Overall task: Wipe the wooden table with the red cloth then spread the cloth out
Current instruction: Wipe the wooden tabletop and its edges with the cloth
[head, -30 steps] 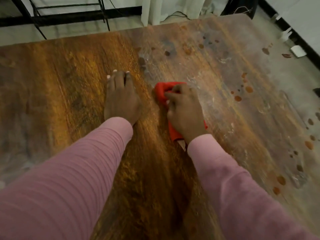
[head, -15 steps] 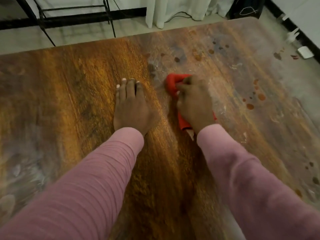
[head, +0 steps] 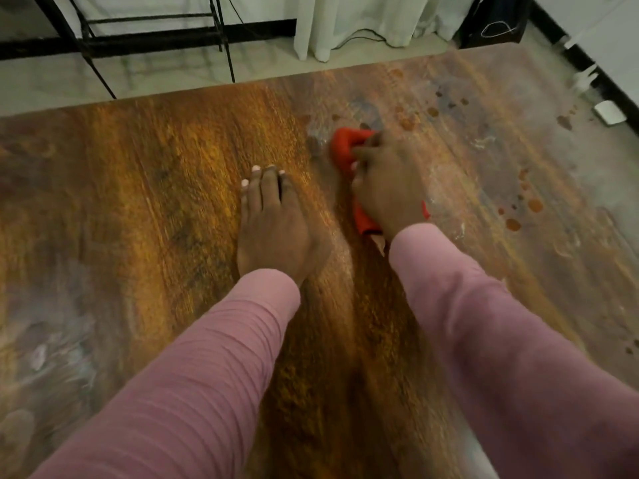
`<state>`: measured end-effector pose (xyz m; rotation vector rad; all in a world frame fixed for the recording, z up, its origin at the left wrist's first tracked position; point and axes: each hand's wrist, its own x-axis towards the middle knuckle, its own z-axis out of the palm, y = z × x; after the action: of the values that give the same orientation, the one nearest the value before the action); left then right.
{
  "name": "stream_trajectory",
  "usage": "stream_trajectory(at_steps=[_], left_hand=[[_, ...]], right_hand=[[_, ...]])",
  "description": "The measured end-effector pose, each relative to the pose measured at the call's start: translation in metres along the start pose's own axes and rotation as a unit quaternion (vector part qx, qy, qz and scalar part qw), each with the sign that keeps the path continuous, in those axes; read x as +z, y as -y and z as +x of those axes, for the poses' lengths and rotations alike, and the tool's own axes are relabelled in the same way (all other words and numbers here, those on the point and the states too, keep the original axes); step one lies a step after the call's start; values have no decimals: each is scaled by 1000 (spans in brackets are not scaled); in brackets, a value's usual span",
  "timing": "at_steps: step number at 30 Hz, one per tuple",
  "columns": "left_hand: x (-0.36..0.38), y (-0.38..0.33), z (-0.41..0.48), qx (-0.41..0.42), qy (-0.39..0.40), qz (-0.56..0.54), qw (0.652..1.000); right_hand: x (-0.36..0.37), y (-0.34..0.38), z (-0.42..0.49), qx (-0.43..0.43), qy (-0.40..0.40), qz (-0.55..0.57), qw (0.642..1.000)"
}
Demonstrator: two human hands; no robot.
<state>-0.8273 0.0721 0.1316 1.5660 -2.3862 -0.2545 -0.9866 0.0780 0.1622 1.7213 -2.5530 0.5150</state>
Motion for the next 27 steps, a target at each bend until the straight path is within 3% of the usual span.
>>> stream_trajectory(at_steps=[2,4,7,11,16,18,23,25,27], left_hand=[[1,-1,-1,-4,1,-4,1000],[1,-2,0,-7,-4,-24,1000],[-1,-2,0,0,-12,-48,999],[-9,6,23,-68,-40,-111,991],[-9,12,82,-36,-39,-24,998],[-3,16,86,-18,-20,4,1000],[4,21,85,-5,-20,16,1000],[5,18,86,-7,-11,12,1000],[4,18,86,-12,-4,9,1000]], right_hand=[[1,-6,18,109,-25,11,994],[5,-2,25,152,-37,27,987],[4,-1,17,128,-42,51,990],[3,9,-8,8,3,85,996],[15,36,-1,-112,19,71,991],[15,23,22,-89,7,39,995],[4,-15,73,130,-20,2,991],[9,-4,75,126,-24,14,992],[20,22,68,39,-6,39,998]])
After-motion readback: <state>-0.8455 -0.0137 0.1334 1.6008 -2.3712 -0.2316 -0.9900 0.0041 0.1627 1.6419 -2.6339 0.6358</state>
